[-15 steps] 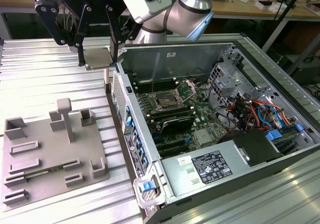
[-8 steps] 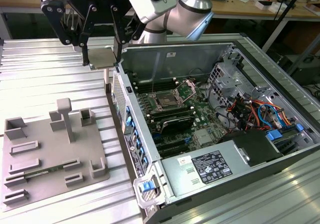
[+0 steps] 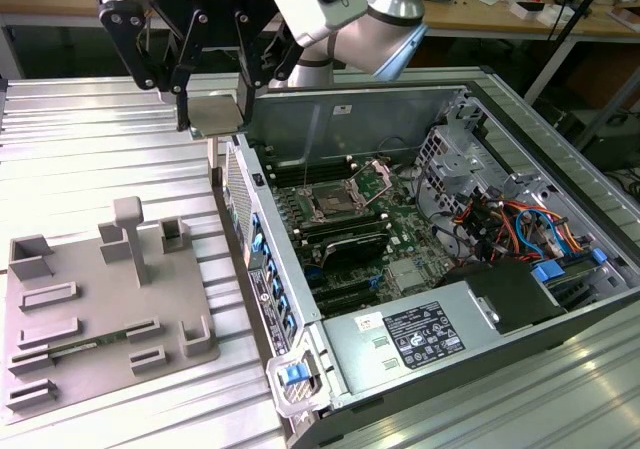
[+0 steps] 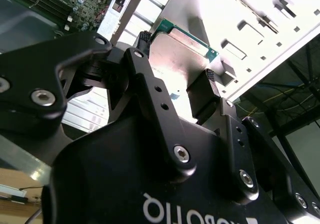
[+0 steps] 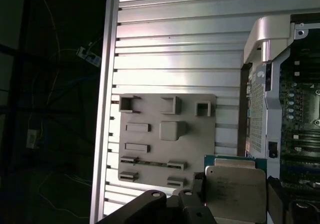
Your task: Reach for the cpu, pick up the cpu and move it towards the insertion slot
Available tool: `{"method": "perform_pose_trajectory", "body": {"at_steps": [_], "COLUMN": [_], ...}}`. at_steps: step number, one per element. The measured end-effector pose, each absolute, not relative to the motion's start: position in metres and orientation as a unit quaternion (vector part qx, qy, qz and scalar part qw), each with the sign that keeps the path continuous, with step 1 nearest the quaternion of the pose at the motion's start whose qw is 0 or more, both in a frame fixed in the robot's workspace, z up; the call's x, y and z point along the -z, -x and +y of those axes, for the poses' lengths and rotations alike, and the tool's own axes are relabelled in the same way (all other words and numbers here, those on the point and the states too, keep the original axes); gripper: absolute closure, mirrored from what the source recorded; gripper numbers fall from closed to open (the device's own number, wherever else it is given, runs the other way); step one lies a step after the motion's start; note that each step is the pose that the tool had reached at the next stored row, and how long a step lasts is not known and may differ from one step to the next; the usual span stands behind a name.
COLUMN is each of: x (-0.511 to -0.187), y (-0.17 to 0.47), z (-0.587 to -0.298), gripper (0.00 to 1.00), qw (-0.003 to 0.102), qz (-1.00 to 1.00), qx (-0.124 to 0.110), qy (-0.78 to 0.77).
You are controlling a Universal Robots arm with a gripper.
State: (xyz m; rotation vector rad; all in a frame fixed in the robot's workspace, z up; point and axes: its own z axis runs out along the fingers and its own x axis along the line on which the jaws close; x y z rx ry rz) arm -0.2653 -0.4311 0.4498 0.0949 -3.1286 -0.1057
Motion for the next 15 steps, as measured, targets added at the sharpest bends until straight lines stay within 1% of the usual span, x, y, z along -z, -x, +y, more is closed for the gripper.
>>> {"method": "perform_pose_trajectory", "body": {"at_steps": [15], "x": [-0.450], "y": [0.252], "z": [-0.431], "gripper": [0.45], "qw": [0.005], "qz": [-0.999], "qx": [0.034], "qy": [-0.030]}}
